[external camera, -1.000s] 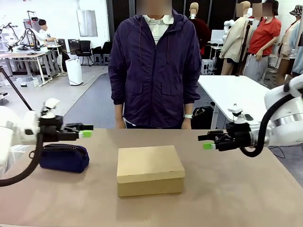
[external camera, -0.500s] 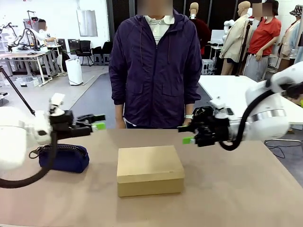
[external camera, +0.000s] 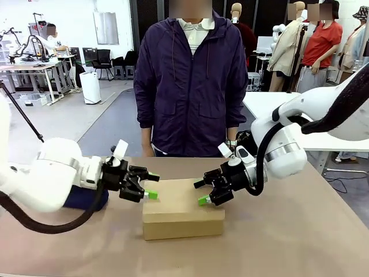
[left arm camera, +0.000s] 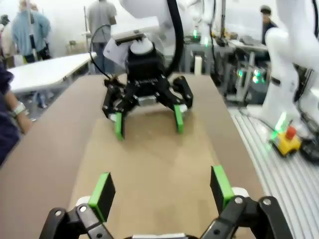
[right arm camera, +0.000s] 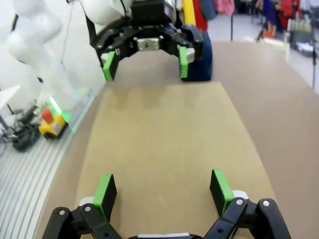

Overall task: Pack the items into the box.
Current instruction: Close the Mailer Box.

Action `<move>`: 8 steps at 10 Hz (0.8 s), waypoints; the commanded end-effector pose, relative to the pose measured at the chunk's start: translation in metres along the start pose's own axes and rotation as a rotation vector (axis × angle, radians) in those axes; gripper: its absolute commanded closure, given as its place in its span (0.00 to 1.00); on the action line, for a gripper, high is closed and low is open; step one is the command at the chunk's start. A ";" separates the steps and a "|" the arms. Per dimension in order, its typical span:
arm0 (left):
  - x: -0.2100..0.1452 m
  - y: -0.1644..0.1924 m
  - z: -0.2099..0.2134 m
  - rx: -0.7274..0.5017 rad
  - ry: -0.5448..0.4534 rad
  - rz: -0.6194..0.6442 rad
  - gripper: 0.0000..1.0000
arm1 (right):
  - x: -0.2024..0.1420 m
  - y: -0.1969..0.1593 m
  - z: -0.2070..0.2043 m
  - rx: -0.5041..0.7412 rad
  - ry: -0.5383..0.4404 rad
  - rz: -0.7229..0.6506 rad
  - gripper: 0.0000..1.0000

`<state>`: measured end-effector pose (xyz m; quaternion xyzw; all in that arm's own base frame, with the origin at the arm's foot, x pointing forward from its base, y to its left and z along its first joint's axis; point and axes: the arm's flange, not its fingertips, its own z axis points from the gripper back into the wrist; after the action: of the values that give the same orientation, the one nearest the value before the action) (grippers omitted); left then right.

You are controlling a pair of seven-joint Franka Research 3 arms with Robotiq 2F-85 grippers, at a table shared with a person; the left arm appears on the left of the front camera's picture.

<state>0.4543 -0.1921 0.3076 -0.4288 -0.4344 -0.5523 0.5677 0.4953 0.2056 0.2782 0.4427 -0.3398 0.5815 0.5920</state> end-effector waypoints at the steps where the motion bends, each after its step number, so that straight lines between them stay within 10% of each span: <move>1: -0.013 0.004 -0.017 -0.043 0.088 -0.027 0.00 | 0.012 -0.009 -0.002 -0.011 0.095 -0.036 0.00; 4: -0.021 0.011 -0.023 -0.022 0.163 0.006 0.00 | 0.019 -0.012 0.005 -0.005 0.068 -0.033 0.00; 8: 0.050 0.006 0.048 0.085 -0.119 -0.052 0.00 | 0.067 -0.006 0.070 0.022 -0.124 -0.247 0.00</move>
<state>0.4756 -0.1754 0.3495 -0.4002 -0.4671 -0.5538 0.5612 0.5124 0.1825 0.3427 0.4876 -0.3257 0.5369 0.6065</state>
